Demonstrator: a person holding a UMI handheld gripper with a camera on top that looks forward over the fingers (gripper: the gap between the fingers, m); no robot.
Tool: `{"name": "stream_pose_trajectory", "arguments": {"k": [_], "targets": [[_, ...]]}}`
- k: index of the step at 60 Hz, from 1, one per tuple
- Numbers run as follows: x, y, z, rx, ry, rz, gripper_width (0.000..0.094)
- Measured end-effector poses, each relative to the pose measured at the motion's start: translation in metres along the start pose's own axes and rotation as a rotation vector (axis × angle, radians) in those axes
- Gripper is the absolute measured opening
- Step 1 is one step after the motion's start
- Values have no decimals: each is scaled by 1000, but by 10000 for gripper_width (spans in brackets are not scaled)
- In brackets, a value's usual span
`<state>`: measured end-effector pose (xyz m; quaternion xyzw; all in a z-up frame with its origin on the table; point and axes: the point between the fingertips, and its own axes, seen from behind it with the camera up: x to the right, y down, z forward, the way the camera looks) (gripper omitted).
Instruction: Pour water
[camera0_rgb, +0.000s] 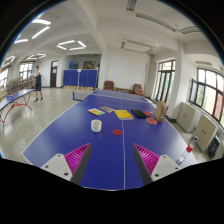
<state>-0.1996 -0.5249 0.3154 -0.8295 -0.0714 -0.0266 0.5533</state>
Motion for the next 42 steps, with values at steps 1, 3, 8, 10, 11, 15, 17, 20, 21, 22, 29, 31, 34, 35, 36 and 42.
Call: {"name": "stream_pose_trajectory", "arguments": {"k": [1, 3, 8, 10, 11, 15, 17, 20, 21, 22, 29, 31, 34, 35, 36, 42], "targets": [[13, 1, -5, -3, 2, 1, 853], [16, 5, -4, -11, 7, 3, 850], [30, 25, 1, -47, 26, 14, 850], [63, 44, 3, -58, 28, 21, 850], [69, 50, 3, -64, 30, 24, 851], [87, 73, 4, -94, 45, 37, 850], [110, 91, 17, -107, 52, 42, 851], [144, 121, 13, -134, 62, 46, 850], [155, 131, 15, -145, 65, 47, 850], [166, 141, 17, -155, 67, 49, 855], [252, 202, 35, -196, 104, 69, 851], [281, 215, 40, -198, 115, 70, 853], [326, 227, 50, -197, 134, 66, 852], [341, 232, 52, -195, 141, 64, 849], [355, 237, 56, -194, 147, 61, 849], [441, 252, 81, -185, 179, 51, 850]]}}
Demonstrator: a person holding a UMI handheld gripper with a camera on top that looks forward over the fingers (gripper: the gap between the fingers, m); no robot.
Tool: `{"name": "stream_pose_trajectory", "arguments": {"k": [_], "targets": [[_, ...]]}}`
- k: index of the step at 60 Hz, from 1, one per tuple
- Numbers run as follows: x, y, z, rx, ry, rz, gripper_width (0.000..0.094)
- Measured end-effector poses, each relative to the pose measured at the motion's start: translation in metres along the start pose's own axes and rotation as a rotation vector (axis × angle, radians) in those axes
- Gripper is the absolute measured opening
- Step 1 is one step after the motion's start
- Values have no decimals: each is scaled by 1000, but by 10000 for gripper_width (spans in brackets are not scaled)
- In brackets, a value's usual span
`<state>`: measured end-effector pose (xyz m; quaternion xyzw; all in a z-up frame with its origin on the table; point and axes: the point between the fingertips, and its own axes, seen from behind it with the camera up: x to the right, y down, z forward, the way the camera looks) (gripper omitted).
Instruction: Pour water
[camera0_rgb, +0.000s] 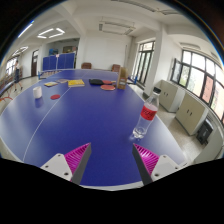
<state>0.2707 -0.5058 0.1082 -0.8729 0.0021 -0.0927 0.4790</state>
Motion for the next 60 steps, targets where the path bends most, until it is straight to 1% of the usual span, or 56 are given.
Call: {"name": "stream_pose_trajectory", "arguments": {"k": [5, 13, 23, 26, 28, 31, 35, 37, 43, 45, 46, 48, 49, 56, 60], "targets": [[62, 1, 36, 19, 16, 14, 852], [128, -20, 100, 70, 32, 42, 850], [152, -50, 162, 146, -7, 69, 845], [150, -60, 176, 170, -20, 73, 827], [146, -68, 183, 185, -30, 76, 798], [145, -74, 192, 208, -43, 86, 713], [146, -83, 199, 245, -42, 98, 514], [149, -83, 200, 254, -32, 103, 513], [150, -87, 205, 279, -10, 126, 407], [151, -87, 205, 286, 3, 132, 391], [151, -88, 204, 290, 7, 133, 354], [152, -87, 204, 291, 23, 137, 352], [155, -85, 204, 292, 27, 138, 323], [153, -90, 203, 291, 63, 133, 322], [153, -101, 204, 292, 94, 118, 323]]}}
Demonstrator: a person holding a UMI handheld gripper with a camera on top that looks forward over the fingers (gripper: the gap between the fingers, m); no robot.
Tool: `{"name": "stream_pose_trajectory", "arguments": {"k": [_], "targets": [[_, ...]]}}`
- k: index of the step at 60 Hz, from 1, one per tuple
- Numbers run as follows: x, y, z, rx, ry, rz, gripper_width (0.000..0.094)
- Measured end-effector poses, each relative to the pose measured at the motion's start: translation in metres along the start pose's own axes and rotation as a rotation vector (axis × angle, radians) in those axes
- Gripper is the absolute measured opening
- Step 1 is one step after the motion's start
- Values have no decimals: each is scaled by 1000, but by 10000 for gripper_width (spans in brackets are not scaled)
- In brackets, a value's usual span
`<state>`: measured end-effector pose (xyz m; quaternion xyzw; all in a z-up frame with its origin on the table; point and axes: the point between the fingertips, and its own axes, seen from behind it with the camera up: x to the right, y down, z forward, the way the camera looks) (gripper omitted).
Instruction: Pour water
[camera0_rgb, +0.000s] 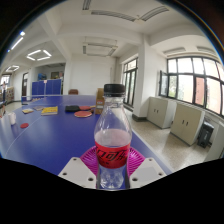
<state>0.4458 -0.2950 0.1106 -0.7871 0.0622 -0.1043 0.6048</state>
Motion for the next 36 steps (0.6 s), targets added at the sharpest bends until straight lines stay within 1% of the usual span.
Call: {"name": "stream_pose_trajectory", "arguments": {"k": [4, 10, 18, 23, 26, 27, 31, 36], "targets": [[0, -15, -4, 16, 34, -33, 323], [-9, -62, -7, 60, 111, -134, 322], [-41, -165, -1, 143, 272, -319, 322], [-87, -234, -4, 196, 406, -492, 325], [-123, -280, 0, 230, 465, -614, 325], [-126, -302, 0, 245, 476, -651, 327], [-193, -354, 1, 302, 538, -821, 326], [-279, -413, 6, 380, 575, -1038, 325]]}}
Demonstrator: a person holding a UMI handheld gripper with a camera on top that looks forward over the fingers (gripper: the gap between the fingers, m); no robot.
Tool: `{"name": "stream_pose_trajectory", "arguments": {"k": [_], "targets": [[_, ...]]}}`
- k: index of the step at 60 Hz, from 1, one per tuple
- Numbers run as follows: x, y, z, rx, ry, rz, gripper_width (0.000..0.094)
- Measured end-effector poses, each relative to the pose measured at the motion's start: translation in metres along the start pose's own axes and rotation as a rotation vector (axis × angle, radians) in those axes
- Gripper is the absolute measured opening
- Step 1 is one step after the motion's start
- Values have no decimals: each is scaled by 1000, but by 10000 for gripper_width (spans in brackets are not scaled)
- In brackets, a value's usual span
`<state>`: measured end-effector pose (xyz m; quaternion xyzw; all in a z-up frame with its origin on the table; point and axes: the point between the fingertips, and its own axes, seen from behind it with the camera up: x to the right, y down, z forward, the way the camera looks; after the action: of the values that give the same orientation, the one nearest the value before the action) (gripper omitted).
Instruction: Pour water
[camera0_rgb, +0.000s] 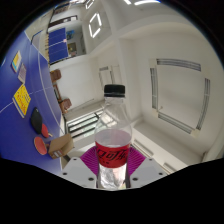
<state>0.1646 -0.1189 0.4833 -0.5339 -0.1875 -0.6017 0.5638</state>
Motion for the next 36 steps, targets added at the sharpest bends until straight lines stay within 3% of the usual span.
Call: {"name": "stream_pose_trajectory", "arguments": {"k": [10, 17, 30, 36], "targets": [[-80, -197, -15, 309, 6, -411, 326], [-189, -289, -54, 524, -77, -651, 328], [-347, -353, -133, 812, -152, -1027, 323], [-382, -354, -145, 822, -188, -1089, 321]]}}
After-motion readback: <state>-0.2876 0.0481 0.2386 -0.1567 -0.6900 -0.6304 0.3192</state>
